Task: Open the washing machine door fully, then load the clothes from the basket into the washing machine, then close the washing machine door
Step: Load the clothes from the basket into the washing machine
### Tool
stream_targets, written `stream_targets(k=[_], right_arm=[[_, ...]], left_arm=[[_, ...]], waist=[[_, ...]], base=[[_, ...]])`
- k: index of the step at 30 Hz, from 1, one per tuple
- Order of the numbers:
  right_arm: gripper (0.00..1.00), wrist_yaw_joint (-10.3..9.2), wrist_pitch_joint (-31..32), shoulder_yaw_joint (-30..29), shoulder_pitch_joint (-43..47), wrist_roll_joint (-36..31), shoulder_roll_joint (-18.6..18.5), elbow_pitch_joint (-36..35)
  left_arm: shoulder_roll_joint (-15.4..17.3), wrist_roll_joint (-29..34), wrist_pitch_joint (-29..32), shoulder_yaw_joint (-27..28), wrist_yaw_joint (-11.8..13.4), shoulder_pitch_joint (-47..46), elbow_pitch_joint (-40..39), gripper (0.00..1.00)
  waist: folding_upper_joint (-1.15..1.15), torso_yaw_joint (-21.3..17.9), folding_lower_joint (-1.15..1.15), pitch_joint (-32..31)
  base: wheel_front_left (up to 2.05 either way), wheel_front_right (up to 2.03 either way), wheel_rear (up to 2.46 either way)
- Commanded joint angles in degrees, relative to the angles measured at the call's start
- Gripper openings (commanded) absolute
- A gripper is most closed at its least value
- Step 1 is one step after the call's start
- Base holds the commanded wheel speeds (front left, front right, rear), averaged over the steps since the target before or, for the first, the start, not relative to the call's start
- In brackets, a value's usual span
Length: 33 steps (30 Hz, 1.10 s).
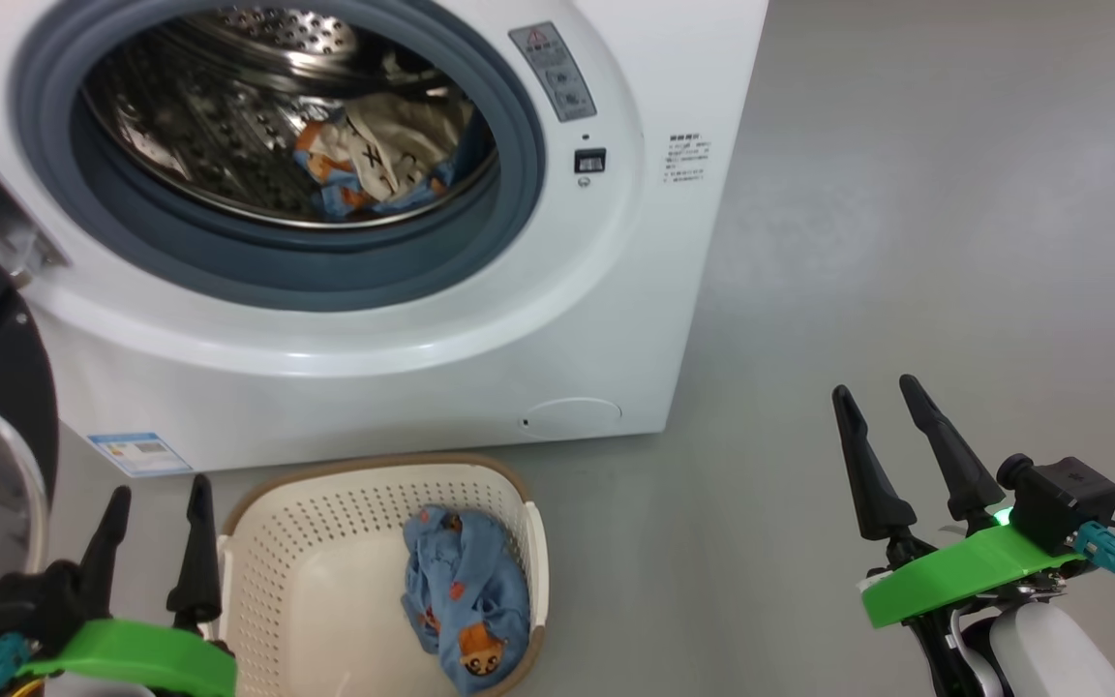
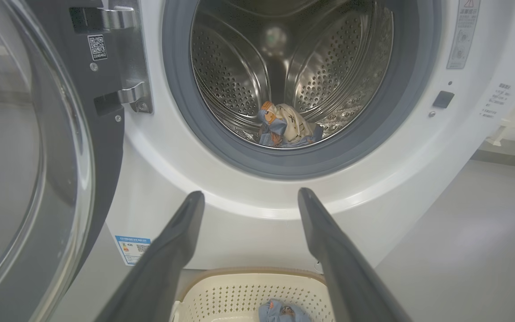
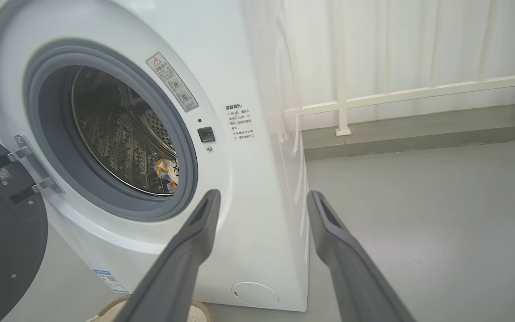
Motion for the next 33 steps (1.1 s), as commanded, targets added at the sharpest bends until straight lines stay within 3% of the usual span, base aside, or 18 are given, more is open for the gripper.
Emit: stream_targets(k=[1,10,20,33], right_arm=[[1.00,0.43,-0.46,0.54,-1.32,-0.70,0.13,-1.68],[1.00,0.43,-0.46,-0.20,-2.57,-2.87,2.57,-2.84],[1.00,0.43,-0.46,-0.63,-4.50,-5.07,5.20,-4.42],[1.00,0.43,-0.46,1.07,-7.48,-2.84,5.86,-7.40]], left_arm=[[1.39,-0.34,0.13,1.67,-0.36,-3.05,-0.32,1.00],[2.72,-1.93,1.24,-1.00,-2.56,-7.39,4.97,1.00],[6.55,-3.51,2.60,-5.41,-3.34,-12.72,10.86,1.00],[12.04,-10.09,4.33,-15.91,-3.40,-20.03,15.88,1.00]], waist=[[0.00,-0.76,0.00,1.62],[0.00,-2.40,0.00,8.14],[0.00,-4.36,0.00,16.31],[0.00,-8.52,0.00,27.08]], base=[[0.00,0.00,0.00],[0.00,0.00,0.00],[0.00,0.00,0.00],[0.00,0.00,0.00]])
